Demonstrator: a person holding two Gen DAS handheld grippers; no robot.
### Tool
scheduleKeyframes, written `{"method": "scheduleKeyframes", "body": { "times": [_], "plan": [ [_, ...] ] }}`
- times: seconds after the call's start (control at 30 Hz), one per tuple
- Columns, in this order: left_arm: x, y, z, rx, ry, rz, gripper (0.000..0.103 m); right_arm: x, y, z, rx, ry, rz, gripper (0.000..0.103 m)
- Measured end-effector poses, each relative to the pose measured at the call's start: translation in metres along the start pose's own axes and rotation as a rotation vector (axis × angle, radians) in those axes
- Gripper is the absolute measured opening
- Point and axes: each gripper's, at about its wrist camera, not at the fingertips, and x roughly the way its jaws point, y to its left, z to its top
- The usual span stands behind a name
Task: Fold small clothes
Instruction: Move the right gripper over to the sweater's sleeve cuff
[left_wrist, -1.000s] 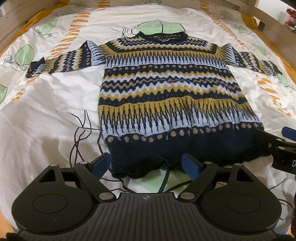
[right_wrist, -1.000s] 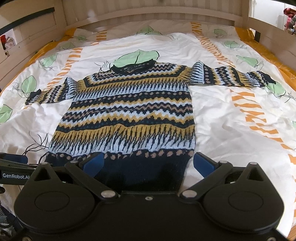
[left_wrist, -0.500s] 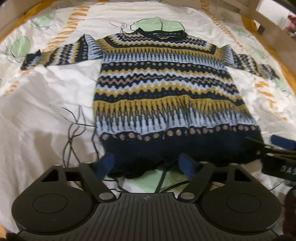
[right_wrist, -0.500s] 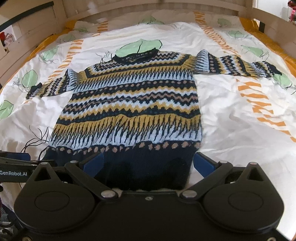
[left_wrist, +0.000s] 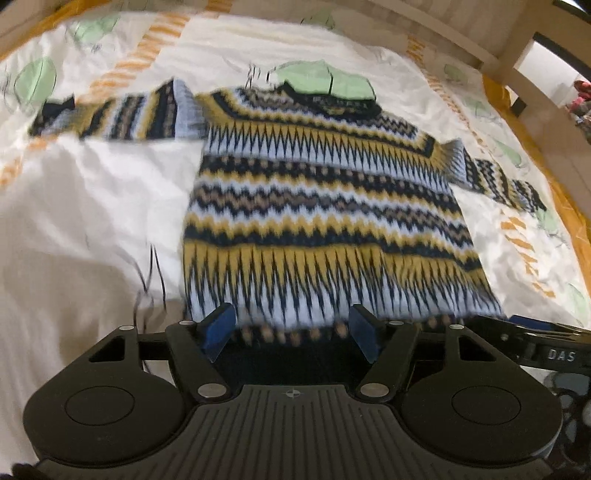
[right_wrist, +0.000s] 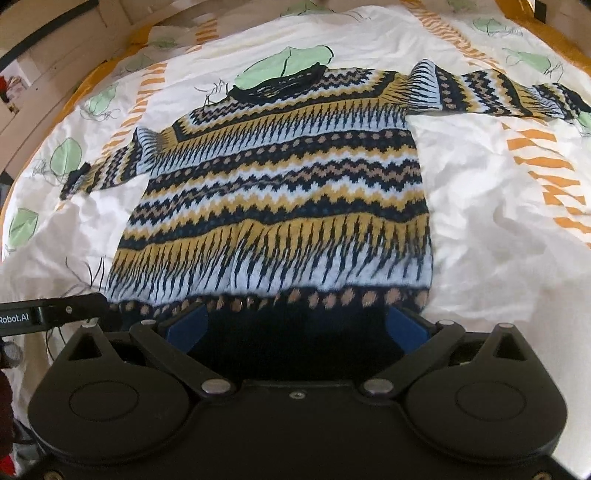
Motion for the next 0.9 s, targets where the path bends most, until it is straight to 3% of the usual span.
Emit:
{"method": "scheduleKeyframes", "body": {
  "times": [0.17,0.57,0.9],
  "plan": [
    [0.008,-0.005,0.039,0.075,-0.082,0.023,0.067,0.005,-0.015,0.031,0.009,-0.038,-0.009,0.093],
    [0.049,-0.026,0.129,0.193,-0.199,0.02,0.067,0.031,-0.09,0.117,0.162,-0.144,-0.064,0.085],
    [0.122,-0.023,0.167,0.221,-0.203,0.04,0.067,0.06,-0.187,0.17,0.363,-0.326,-0.25,0.085]
  ]
}}
